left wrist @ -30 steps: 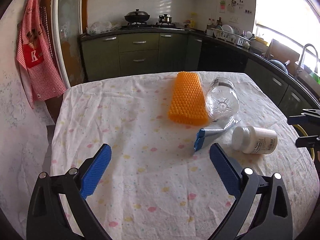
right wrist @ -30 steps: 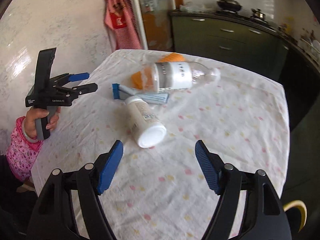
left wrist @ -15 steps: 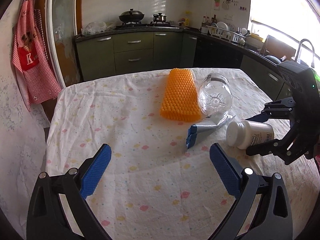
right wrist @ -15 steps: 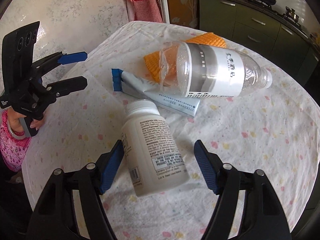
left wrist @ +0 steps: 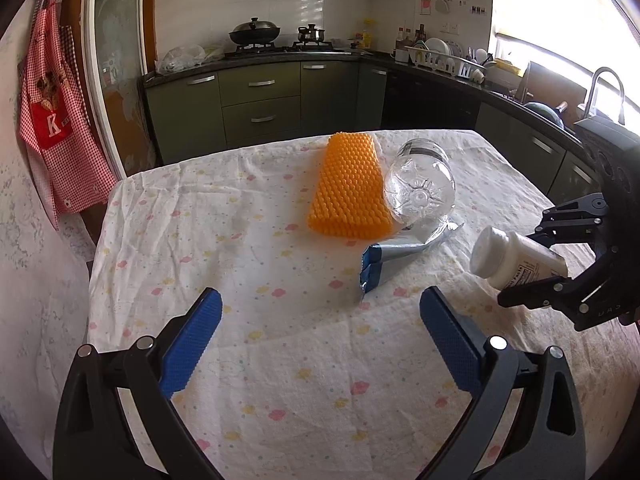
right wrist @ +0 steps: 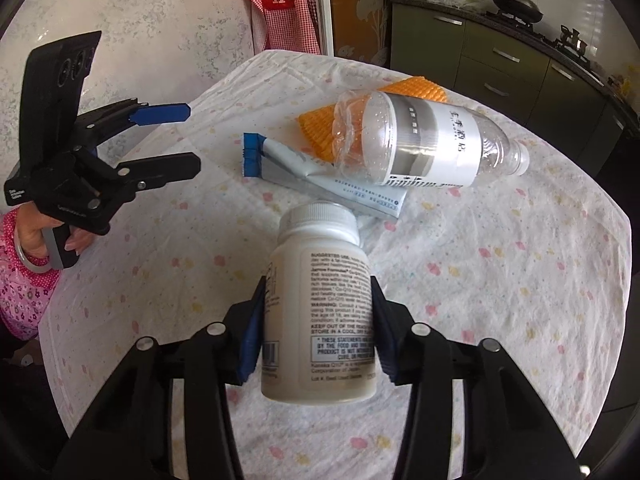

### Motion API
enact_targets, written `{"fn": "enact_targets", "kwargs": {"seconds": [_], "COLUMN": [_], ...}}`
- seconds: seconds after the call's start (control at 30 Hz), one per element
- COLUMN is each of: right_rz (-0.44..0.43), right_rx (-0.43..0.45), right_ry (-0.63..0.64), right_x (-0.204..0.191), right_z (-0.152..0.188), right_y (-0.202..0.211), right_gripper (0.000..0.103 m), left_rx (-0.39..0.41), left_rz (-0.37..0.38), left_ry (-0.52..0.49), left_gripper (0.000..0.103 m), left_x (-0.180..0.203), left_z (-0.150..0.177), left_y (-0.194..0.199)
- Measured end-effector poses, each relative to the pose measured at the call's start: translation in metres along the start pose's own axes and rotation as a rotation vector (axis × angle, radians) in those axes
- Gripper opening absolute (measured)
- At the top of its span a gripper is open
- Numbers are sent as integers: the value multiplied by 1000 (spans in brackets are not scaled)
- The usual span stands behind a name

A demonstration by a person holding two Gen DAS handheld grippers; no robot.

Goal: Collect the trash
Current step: 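Carry the pill bottle over the bin and open the right gripper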

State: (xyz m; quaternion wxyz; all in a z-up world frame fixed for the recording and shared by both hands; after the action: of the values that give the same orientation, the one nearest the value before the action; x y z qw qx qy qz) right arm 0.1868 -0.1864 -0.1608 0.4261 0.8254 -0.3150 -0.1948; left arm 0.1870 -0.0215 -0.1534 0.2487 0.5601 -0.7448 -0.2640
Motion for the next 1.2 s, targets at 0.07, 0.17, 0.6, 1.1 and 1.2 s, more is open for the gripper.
{"fn": "enact_targets", "kwargs": {"seconds": [0.07, 0.17, 0.6, 1.1, 1.2], "right_rz": [2, 37, 577, 686, 677], "right_rx": [23, 59, -53, -9, 10], "right_ry": [-14, -65, -698, -869, -839], "right_x": [-2, 4, 193, 217, 205], "right_z": [7, 24, 239, 284, 275], "right_y": [14, 41, 168, 190, 192], "right_gripper": [45, 45, 45, 56, 58], "left_rx": [1, 1, -4, -45, -71], "left_rz": [1, 3, 57, 158, 190], "left_ry": [-3, -10, -39, -93, -121], "left_gripper": [98, 98, 98, 98, 98], "left_x": [1, 3, 23, 59, 71], "left_z": [0, 0, 2, -2, -14], "left_y": [0, 0, -1, -2, -5]}}
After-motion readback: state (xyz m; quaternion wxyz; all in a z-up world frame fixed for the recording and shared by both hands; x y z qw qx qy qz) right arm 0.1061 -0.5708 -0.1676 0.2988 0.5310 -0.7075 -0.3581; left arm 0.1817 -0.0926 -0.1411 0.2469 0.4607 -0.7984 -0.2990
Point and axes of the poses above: each gripper's, at about its wrist camera, not at the fingertips, and y roughly against the way its jaws point, x to its right, z to its underside, the point moved 7 cm from there along -y, roughly the way its jaws point, and after that the axes turned 4 degrees about z, right-handed, at the moved point
